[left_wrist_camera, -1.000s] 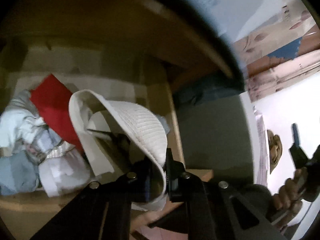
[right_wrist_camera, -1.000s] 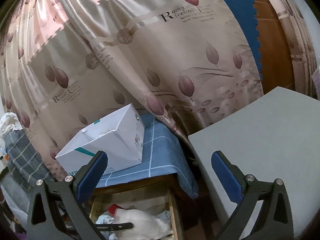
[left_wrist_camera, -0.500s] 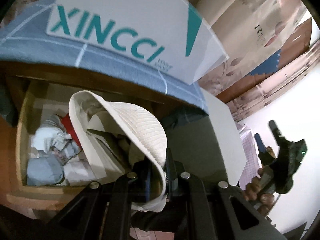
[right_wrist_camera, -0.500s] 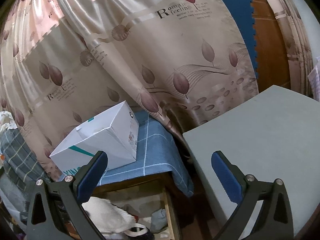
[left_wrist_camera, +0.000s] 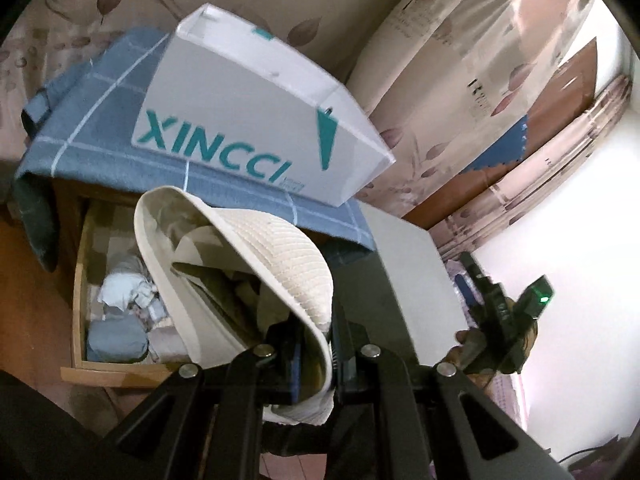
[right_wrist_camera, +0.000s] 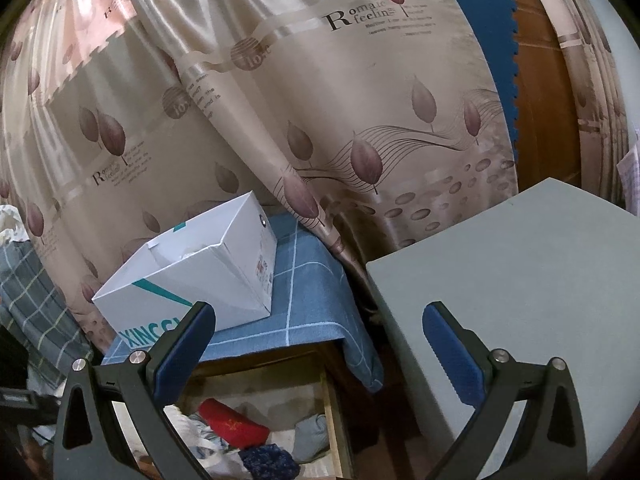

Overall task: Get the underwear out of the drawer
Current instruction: 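Lift the beige bra and lower it into the white box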

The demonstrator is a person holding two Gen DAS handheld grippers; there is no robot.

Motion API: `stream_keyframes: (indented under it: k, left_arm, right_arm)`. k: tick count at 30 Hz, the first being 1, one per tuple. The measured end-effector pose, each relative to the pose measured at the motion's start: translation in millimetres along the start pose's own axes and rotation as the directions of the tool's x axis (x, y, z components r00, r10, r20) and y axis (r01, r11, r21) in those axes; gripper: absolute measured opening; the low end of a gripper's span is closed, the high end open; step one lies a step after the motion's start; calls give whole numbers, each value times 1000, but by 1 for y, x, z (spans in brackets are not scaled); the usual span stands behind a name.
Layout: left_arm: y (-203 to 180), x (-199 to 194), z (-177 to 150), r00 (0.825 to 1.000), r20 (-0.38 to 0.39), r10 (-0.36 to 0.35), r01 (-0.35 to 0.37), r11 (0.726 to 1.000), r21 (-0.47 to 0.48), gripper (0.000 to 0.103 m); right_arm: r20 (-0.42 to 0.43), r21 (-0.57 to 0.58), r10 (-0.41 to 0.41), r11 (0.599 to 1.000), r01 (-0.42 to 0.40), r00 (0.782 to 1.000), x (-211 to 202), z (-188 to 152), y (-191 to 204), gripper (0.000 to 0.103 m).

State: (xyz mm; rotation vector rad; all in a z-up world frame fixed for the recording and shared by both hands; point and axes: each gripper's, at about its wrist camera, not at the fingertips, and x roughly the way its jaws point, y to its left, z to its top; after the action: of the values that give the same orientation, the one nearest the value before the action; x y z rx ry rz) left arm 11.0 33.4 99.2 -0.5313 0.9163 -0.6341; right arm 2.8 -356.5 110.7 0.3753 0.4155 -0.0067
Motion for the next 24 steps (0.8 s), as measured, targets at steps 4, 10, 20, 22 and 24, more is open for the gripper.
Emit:
stream_keyframes:
  k: [4, 10, 20, 22, 24]
  left_arm:
    - [-22, -20, 8, 999, 39, -16, 14, 999, 43, 11]
    - [-58, -57, 40, 992, 104, -66, 56, 994, 95, 11]
    - [-111, -84, 145, 962, 263, -70, 12, 976, 216, 11]
    - [-112, -73, 168, 958, 285, -42, -26, 973, 231, 11]
    - [-107, -56, 189, 958, 286, -18, -52, 970, 236, 11]
  right_arm:
    - [-2, -2, -2, 1000, 2, 1000, 0, 0, 1, 103]
    - [-2, -7, 1, 1000, -1, 1000, 0, 0, 2, 103]
    - [1, -6, 6, 1000, -6, 1000, 1, -1, 3, 103]
    - [1, -9, 9, 1000, -9, 1000, 1, -1, 4, 103]
    - [1, -15, 11, 1000, -11, 1000, 1, -1, 5, 103]
